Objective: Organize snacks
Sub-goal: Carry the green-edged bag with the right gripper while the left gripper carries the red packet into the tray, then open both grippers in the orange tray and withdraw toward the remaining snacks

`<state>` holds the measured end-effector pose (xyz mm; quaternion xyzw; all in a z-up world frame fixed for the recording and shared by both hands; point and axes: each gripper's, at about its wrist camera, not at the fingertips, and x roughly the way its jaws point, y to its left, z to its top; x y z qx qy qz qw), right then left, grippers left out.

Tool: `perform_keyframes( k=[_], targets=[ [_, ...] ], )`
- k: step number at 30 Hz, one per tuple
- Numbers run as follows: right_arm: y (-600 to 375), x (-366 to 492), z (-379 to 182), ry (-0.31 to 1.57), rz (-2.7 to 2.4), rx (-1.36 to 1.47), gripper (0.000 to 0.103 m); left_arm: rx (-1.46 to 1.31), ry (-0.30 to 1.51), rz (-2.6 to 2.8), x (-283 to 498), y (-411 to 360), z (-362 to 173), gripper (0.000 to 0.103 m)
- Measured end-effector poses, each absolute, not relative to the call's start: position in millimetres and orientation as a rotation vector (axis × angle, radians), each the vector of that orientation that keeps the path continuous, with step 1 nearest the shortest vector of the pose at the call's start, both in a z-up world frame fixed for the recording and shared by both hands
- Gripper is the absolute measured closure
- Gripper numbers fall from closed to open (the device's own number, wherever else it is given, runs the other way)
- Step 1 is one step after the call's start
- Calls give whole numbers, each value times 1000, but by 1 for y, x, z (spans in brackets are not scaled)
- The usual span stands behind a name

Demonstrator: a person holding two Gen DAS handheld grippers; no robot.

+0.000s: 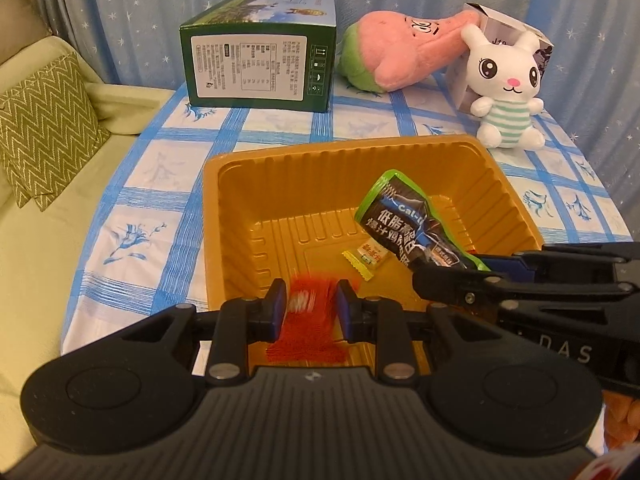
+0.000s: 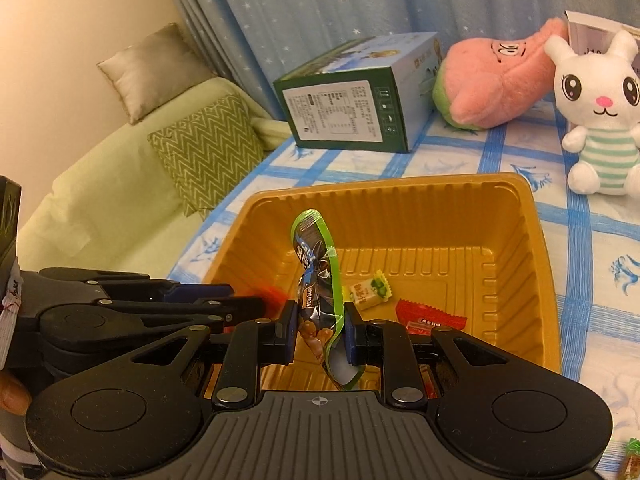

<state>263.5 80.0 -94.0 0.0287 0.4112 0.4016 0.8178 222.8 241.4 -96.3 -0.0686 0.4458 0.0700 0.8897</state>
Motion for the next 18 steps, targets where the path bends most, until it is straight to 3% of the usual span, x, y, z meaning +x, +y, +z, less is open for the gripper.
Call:
perform_keyframes(
  k=[18],
  targets=[
    [91, 277, -111, 910, 851, 91, 80, -140, 955, 128, 219, 246, -99, 78]
  ],
)
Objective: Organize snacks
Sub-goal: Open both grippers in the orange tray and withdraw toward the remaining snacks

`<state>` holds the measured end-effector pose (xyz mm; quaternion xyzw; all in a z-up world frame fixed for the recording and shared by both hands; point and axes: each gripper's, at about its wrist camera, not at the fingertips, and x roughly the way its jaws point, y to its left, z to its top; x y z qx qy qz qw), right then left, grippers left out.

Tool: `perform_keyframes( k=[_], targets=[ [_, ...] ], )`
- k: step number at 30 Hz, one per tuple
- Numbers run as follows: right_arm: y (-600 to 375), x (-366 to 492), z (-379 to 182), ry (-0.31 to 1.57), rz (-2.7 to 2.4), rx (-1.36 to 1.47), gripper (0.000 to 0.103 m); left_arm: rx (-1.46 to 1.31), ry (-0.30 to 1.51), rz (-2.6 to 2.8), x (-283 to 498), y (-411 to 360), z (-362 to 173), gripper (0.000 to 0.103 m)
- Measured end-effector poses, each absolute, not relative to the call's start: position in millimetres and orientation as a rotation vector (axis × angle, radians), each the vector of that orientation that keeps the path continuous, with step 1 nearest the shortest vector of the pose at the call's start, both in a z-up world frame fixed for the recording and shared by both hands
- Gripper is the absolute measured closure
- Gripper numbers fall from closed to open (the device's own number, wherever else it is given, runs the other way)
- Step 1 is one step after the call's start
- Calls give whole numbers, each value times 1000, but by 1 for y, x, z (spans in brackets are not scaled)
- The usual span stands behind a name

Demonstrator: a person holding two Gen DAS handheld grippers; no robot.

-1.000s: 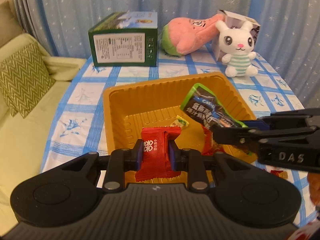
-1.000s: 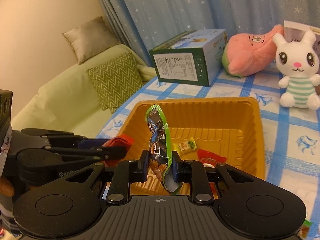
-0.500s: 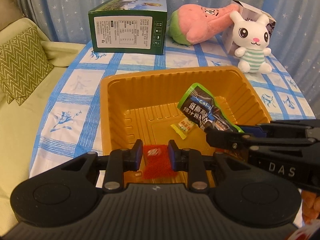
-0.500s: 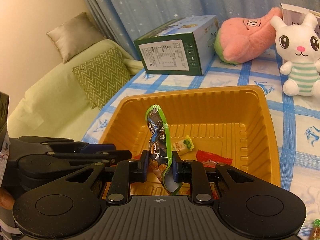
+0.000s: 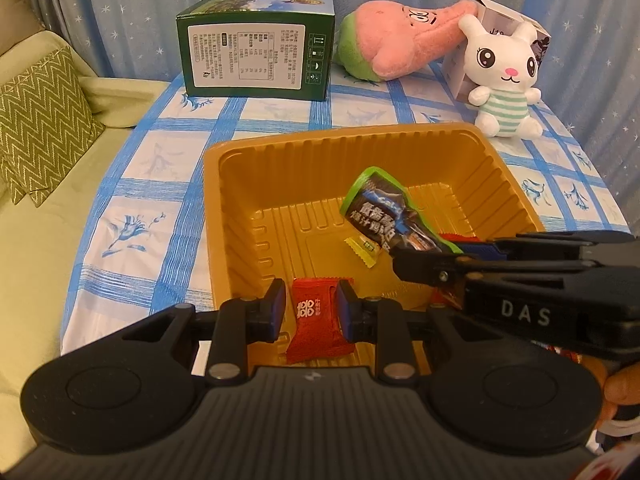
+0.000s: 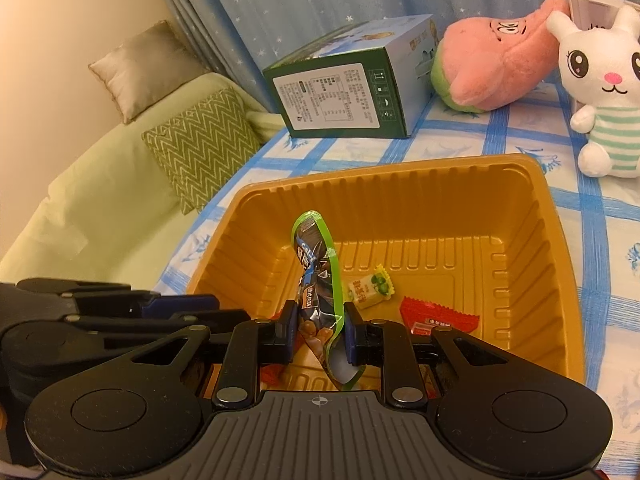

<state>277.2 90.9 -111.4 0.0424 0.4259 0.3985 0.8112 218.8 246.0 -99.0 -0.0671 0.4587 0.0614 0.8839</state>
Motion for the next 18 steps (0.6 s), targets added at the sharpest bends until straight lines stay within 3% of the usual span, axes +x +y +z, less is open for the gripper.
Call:
perform_keyframes(
  k=[8, 11, 13, 18],
  targets=[
    [84, 279, -108, 917, 814, 95, 78, -133, 956, 137, 213, 246, -96, 77],
    [78, 274, -105, 909, 805, 64, 67, -130, 951, 136, 209, 244, -93, 75],
    [71, 270, -102, 902, 799, 69, 54, -128, 948, 134, 205, 243, -90, 75],
    [54, 258, -93, 891, 804, 78, 49, -131, 932, 129, 194, 236, -81, 74]
  ],
)
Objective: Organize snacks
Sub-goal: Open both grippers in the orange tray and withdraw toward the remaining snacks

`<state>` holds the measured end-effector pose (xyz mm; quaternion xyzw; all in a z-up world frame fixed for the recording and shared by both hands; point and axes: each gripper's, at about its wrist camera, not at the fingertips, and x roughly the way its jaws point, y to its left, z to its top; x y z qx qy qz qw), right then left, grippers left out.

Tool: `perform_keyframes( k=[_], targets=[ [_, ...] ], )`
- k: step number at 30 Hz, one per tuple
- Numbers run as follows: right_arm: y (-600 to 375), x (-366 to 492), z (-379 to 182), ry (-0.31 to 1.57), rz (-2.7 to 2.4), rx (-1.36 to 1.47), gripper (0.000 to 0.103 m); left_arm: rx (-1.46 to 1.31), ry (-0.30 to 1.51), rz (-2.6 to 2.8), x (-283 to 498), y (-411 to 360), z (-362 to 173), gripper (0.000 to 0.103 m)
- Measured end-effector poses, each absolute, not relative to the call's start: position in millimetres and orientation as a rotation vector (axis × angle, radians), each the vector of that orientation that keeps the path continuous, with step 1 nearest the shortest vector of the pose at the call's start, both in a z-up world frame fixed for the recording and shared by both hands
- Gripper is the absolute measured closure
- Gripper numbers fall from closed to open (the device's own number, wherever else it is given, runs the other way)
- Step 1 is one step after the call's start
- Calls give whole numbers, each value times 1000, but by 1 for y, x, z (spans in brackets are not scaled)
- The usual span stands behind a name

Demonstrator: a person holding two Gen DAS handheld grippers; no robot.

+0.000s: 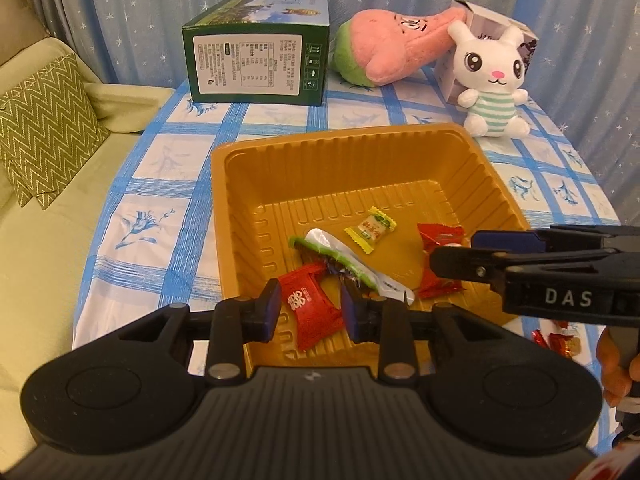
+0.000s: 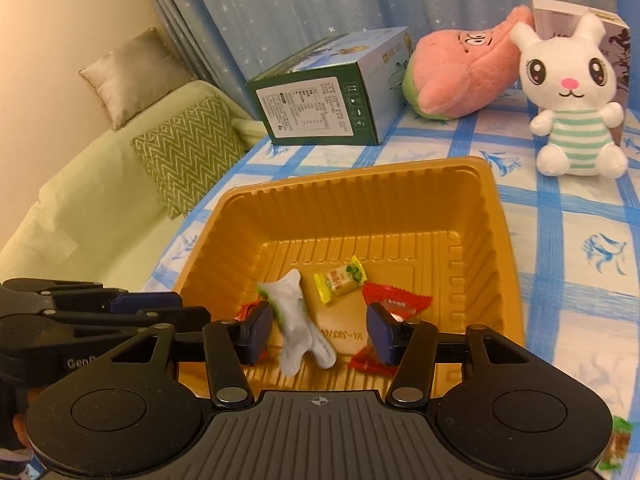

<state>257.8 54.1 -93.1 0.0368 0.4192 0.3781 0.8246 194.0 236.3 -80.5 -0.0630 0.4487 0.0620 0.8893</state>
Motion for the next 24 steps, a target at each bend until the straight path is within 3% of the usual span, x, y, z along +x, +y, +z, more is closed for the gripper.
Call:
perform_keyframes(
  k=[7, 24],
  targets=[
    [28, 238, -81, 874, 805, 82, 36, -125, 902, 113, 173, 216, -65, 68],
    [-60, 179, -64, 876, 779, 87, 34, -96, 907, 35, 109, 137, -53, 60]
  ],
)
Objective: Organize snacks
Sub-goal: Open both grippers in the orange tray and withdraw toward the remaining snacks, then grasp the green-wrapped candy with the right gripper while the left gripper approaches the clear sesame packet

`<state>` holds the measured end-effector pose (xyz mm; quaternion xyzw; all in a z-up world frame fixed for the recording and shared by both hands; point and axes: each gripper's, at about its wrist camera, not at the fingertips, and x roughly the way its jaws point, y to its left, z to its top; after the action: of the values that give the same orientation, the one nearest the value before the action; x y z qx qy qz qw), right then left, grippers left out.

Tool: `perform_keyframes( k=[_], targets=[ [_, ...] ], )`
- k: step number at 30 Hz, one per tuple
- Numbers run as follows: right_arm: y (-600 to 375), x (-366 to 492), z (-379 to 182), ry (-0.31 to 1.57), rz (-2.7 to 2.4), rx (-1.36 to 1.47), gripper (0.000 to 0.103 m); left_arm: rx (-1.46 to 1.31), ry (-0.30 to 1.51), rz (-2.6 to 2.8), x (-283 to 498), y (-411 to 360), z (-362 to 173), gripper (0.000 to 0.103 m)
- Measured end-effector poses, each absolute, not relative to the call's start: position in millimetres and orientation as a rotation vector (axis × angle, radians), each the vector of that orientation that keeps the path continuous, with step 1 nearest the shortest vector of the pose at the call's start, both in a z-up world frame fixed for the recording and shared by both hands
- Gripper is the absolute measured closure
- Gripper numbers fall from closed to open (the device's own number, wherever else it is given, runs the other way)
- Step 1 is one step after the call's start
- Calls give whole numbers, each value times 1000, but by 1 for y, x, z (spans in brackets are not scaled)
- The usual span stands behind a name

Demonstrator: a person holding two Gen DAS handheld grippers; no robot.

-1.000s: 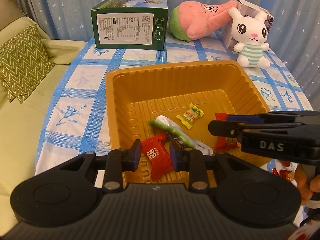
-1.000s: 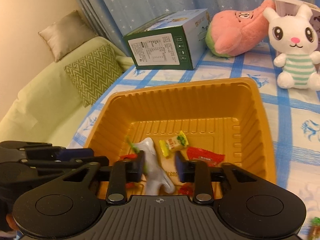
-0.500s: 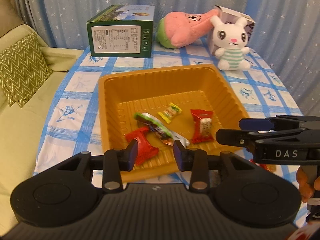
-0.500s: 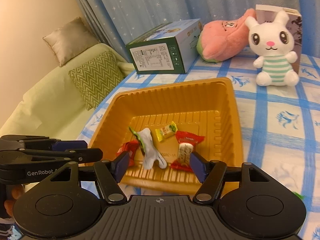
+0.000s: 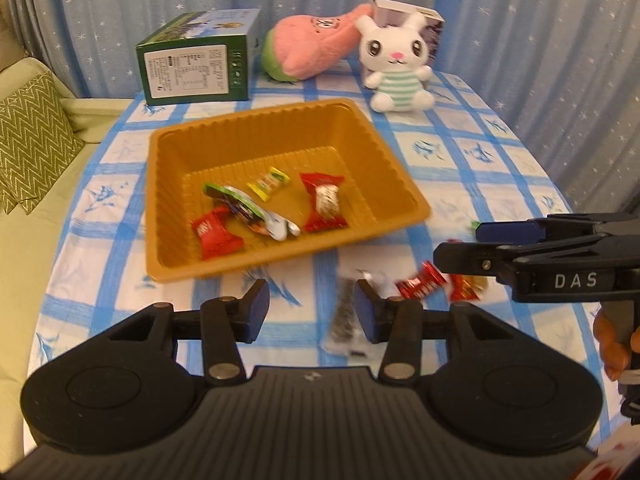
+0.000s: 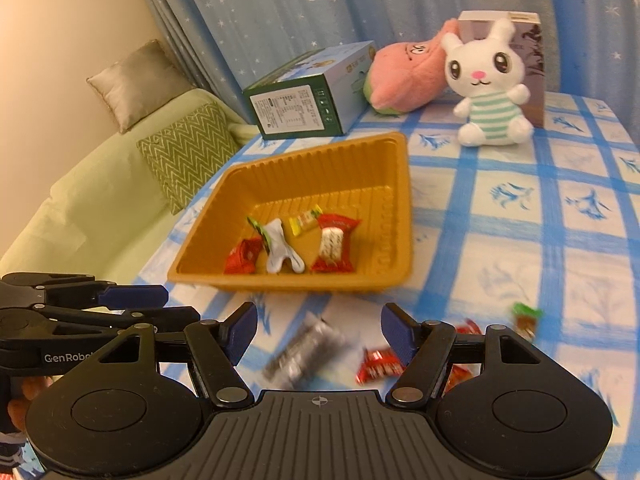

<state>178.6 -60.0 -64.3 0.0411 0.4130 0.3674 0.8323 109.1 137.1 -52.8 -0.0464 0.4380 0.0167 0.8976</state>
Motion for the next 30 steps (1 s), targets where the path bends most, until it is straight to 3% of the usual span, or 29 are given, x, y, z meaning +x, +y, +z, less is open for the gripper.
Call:
perform_keyframes(
  k=[30],
  targets=[
    [-196, 138, -94, 919, 665, -8, 34, -97, 940, 71, 48, 60, -69, 59]
  ],
)
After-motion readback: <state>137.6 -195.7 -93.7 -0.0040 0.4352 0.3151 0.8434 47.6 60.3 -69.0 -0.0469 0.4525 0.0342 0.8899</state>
